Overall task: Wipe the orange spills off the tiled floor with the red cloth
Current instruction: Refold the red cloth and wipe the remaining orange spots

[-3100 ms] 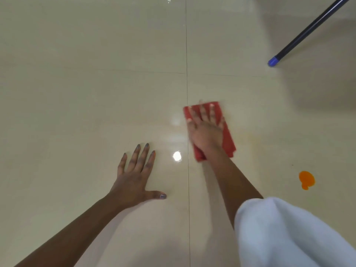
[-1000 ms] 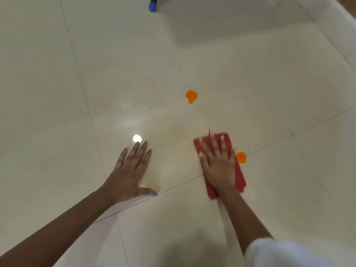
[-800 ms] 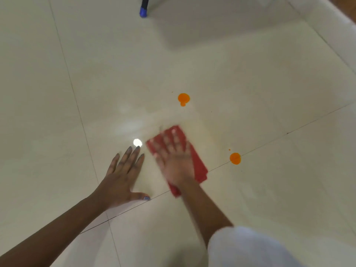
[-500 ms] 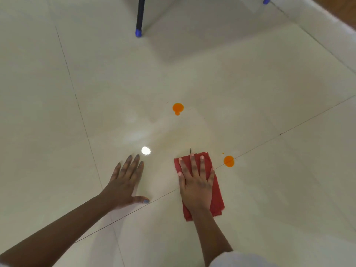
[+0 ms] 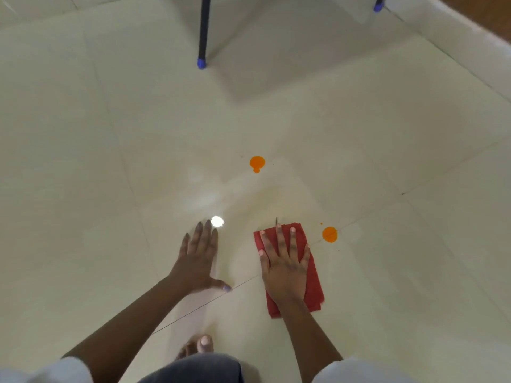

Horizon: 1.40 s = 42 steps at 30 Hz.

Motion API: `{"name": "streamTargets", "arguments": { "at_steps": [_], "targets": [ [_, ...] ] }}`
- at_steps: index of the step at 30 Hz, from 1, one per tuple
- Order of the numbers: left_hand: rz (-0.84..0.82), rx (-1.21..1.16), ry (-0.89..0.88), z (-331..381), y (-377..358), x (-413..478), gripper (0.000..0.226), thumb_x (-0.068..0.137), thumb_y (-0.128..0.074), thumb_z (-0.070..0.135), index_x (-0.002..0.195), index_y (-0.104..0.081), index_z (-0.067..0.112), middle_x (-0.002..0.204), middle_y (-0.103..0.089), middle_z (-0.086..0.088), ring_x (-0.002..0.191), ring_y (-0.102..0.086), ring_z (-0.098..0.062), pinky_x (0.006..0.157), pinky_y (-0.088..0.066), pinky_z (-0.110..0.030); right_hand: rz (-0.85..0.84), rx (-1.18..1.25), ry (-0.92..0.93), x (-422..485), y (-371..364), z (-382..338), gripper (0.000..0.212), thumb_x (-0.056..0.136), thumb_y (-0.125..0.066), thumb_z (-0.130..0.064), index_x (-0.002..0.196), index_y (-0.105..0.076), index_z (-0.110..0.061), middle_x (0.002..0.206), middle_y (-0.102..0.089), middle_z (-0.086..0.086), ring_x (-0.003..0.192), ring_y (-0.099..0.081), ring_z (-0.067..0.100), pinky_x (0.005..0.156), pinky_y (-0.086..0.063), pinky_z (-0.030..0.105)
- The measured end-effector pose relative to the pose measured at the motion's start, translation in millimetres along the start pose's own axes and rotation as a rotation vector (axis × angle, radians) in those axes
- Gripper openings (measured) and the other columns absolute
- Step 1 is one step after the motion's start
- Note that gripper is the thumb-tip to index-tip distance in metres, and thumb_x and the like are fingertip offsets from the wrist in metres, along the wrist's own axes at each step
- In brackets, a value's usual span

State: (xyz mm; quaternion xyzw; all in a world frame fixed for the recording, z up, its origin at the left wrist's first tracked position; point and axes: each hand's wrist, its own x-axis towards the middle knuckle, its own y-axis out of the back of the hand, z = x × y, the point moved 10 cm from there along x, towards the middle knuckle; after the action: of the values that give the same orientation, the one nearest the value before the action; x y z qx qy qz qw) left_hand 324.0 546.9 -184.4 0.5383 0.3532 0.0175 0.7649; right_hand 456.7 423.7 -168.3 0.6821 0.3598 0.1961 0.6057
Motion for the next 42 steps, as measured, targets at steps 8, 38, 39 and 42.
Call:
{"name": "streamTargets", "arguments": {
  "at_steps": [8,38,39,42],
  "targets": [
    [0.162,-0.027,-0.252,62.9,36.0,54.7,0.131,0.053,-0.032,0.095,0.146,0.007,0.011,0.152,0.019,-0.006,0.137,0.026,-0.018,0.108,0.019,-0.035,0.053,0.03,-0.189,-12.2,14.2,90.9,0.05,0.094,-0.028,-0.045,0.142,-0.028,-0.037,0.152,-0.024,-0.003,0.141,-0.022,0.029,0.107,-0.025,0.057],
    [0.148,0.126,-0.416,171.2,51.7,130.4,0.128,0.057,-0.029,0.095,0.143,-0.02,0.002,0.153,-0.01,-0.017,0.141,-0.003,-0.03,0.11,0.0,-0.044,0.087,-0.047,-0.204,25.2,44.2,183.4,0.048,0.095,-0.025,-0.045,0.143,-0.028,-0.042,0.156,-0.019,-0.005,0.143,-0.017,0.026,0.111,-0.019,0.055],
    [0.143,0.135,-0.416,171.6,48.9,132.3,0.128,0.057,-0.03,0.095,0.144,-0.019,0.002,0.154,-0.009,-0.017,0.141,-0.003,-0.03,0.11,0.0,-0.045,0.09,-0.062,-0.286,32.5,51.7,214.5,0.05,0.094,-0.022,-0.046,0.143,-0.027,-0.04,0.155,-0.02,-0.003,0.143,-0.017,0.027,0.11,-0.021,0.056],
    [0.173,0.146,-0.408,171.5,49.0,133.5,0.126,0.058,-0.029,0.095,0.143,-0.02,0.002,0.153,-0.011,-0.017,0.14,-0.006,-0.031,0.109,-0.001,-0.045,0.053,-0.018,-0.432,91.0,68.7,274.8,0.052,0.095,-0.01,-0.05,0.146,-0.01,-0.042,0.158,-0.005,-0.003,0.145,0.003,0.024,0.114,-0.007,0.054]
  ]
}}
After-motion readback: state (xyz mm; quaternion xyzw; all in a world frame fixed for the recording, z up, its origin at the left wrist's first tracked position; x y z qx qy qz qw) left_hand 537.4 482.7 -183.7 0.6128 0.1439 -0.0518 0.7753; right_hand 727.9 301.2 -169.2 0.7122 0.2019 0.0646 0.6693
